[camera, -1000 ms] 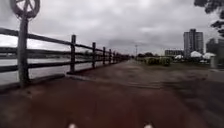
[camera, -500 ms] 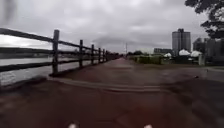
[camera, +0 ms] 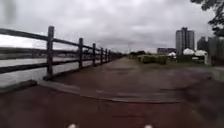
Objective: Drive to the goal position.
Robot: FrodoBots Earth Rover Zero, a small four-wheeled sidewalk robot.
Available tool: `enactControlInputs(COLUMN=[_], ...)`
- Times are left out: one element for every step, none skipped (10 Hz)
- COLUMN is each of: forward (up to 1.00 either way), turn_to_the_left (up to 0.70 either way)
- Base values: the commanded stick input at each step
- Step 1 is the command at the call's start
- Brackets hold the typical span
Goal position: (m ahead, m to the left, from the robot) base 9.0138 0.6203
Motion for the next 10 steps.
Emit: enactControlInputs(forward=[0.85, 0.85, 0.85, 0.85, 0.85, 0.85, 0.85, 0.85, 0.85, 0.85], turn_to_the_left=[-0.33, -0.33, -0.33, -0.33, -0.13, 0.01, 0.01, 0.01, 0.01, 0.01])
